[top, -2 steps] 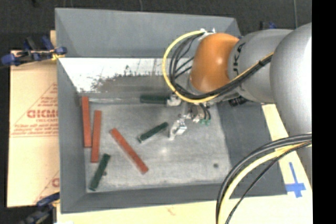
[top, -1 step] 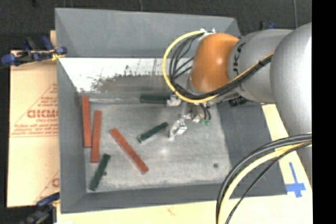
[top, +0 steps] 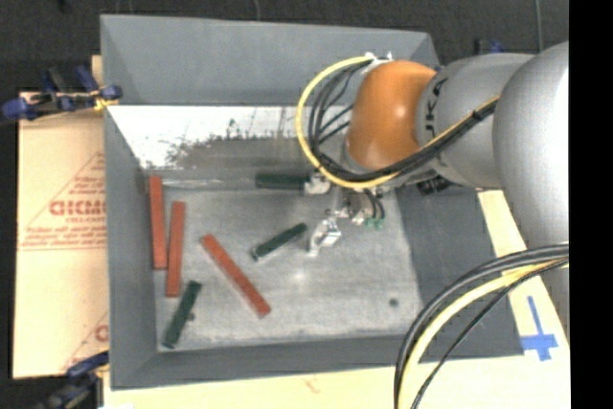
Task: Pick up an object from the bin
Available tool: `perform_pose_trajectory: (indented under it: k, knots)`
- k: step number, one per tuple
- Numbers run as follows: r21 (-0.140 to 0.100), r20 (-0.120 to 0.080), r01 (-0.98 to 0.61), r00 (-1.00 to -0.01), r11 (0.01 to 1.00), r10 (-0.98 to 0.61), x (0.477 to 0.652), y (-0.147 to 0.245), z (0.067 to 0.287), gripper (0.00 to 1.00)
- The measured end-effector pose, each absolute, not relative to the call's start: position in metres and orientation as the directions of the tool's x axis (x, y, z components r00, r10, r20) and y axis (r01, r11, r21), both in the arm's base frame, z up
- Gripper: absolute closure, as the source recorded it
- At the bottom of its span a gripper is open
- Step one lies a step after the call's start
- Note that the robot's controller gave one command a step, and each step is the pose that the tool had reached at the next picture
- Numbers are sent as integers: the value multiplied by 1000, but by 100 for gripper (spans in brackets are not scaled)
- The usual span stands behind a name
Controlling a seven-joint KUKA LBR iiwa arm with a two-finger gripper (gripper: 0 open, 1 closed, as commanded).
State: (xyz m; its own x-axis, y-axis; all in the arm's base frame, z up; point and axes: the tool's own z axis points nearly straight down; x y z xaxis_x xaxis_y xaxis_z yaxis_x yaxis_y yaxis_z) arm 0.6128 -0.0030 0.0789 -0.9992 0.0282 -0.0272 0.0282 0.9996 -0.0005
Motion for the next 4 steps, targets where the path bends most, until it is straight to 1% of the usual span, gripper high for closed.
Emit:
perform_pose_trajectory:
  k: [1,2,3,4]
  knots:
    - [-1,-2,-191,-982,982,-191,596,6,107,0]
    - [1,6,-215,-977,977,-215,615,33,80,100]
    - [1,6,-216,-976,976,-216,615,33,80,100]
    - [-2,-6,-186,-983,983,-186,602,16,220,100]
